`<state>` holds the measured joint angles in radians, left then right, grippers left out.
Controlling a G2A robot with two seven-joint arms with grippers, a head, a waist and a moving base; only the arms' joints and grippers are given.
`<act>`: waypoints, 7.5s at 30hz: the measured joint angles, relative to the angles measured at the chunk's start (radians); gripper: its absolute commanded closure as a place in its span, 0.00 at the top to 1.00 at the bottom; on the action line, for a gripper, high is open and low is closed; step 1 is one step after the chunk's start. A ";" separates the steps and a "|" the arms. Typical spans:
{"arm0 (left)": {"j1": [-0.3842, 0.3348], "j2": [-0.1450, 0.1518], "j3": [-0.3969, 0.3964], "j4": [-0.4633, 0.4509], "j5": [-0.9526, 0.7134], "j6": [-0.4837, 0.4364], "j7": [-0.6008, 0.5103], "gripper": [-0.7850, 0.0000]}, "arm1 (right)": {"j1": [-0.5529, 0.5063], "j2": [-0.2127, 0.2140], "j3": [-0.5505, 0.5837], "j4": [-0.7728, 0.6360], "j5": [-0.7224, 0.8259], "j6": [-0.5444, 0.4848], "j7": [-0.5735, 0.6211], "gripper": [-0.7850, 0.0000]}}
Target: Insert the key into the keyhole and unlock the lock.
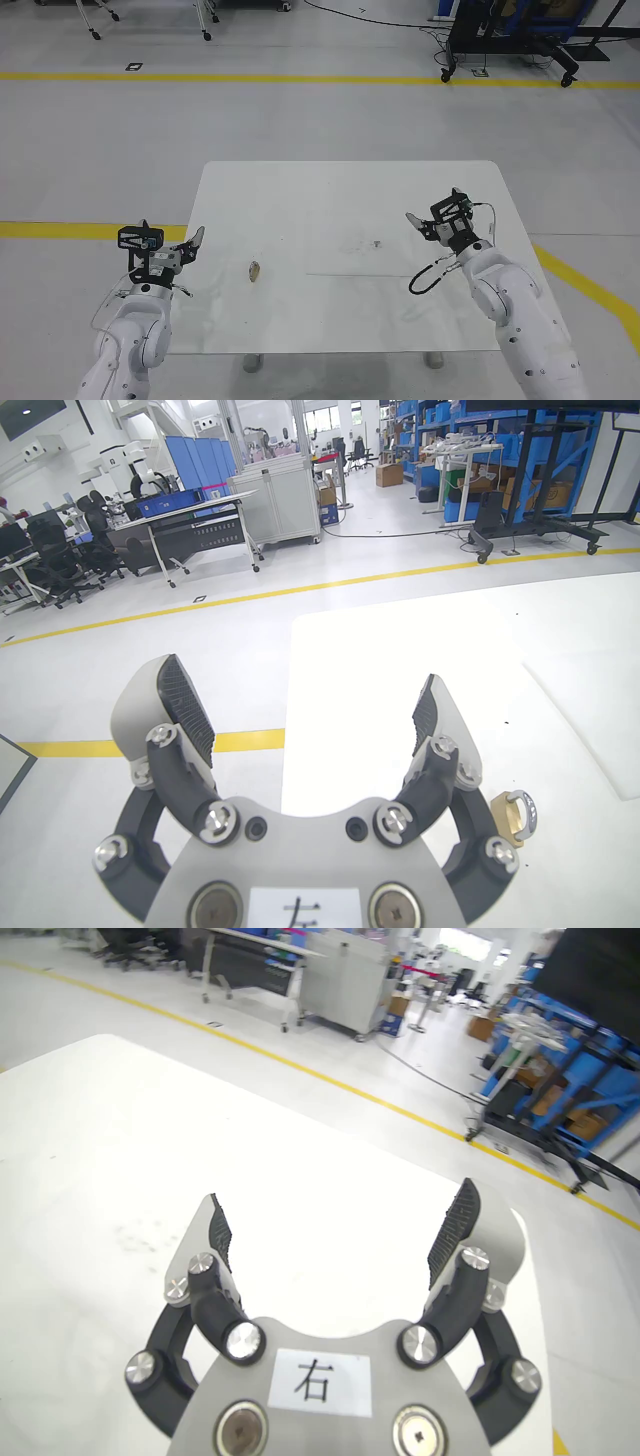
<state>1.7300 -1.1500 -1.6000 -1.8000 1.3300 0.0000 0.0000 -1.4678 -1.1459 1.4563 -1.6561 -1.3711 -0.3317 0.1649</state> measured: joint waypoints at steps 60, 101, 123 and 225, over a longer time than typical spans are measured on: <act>0.000 0.000 0.000 0.000 0.000 0.000 0.000 1.00 | 0.948 -0.051 -1.247 1.236 -0.156 -0.681 -0.852 0.00; 0.000 0.000 0.000 0.000 0.000 0.000 0.000 1.00 | 0.746 0.147 -1.166 0.990 -0.031 -0.145 -1.471 0.00; 0.000 0.000 0.000 0.000 0.000 0.000 0.000 1.00 | 0.652 0.192 -1.048 0.754 0.367 -0.250 -1.404 0.00; -0.973 -0.021 1.010 0.763 -1.829 -1.012 -0.808 0.36 | 0.472 0.167 -0.873 0.433 1.352 -0.681 -0.391 0.00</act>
<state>0.7565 -1.1712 -0.5903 -1.0373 -0.4988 -1.0123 -0.8078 -0.9957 -0.9789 0.5834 -1.2230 -0.0191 -1.0123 -0.2265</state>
